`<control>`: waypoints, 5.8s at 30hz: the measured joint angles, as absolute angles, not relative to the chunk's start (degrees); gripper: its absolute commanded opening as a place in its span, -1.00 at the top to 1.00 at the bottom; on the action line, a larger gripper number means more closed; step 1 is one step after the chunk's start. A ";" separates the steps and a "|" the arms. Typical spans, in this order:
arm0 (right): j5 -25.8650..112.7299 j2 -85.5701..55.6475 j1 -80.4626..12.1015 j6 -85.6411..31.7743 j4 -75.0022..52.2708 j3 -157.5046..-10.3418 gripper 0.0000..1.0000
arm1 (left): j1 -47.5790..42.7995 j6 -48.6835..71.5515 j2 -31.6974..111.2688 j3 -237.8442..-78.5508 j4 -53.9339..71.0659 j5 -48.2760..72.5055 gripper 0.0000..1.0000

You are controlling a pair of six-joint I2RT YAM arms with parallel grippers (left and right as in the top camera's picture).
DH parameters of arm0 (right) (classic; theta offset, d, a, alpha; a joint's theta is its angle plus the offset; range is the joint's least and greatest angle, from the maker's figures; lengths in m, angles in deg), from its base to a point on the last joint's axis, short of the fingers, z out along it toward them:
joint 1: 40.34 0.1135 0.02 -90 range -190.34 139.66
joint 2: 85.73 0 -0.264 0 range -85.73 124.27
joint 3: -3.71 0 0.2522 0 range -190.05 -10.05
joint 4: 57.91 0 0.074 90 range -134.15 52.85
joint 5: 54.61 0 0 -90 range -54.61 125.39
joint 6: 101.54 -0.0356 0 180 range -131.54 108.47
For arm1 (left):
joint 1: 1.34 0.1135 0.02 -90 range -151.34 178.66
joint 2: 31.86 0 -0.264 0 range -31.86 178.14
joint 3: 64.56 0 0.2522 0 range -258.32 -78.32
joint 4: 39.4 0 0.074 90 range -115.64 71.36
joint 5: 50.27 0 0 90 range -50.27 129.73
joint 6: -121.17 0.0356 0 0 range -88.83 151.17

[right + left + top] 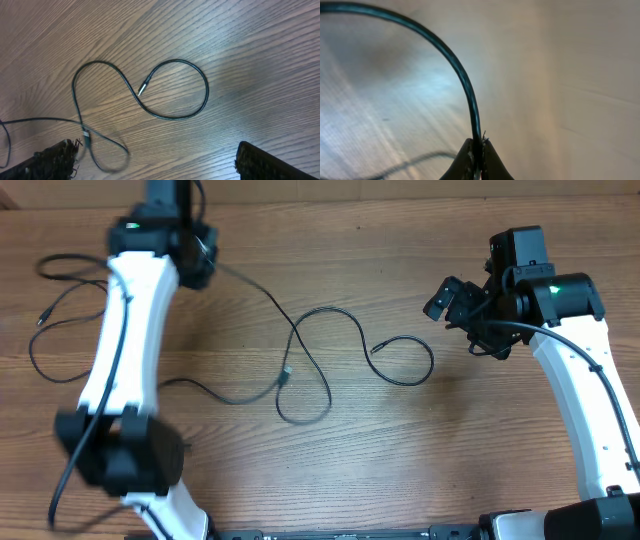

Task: Untangle cables

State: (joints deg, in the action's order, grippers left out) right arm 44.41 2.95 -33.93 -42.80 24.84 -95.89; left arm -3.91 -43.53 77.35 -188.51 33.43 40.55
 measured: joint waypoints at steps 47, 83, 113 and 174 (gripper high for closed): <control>44.43 2.95 -33.93 -42.78 24.86 -95.89 -1.00 | 3.24 -19.72 104.23 -198.70 22.50 26.47 -0.80; 44.41 2.95 -33.93 -42.80 24.88 -95.89 -1.00 | -16.21 -15.15 83.62 -198.70 58.43 45.91 -0.99; 44.41 2.95 -33.93 -42.82 24.88 -95.87 -1.00 | -11.58 -68.73 32.06 -144.43 69.25 60.57 -0.99; 44.73 3.39 -33.89 -42.80 18.85 -95.63 -1.00 | 9.69 -10.11 50.07 -123.03 10.15 16.40 0.91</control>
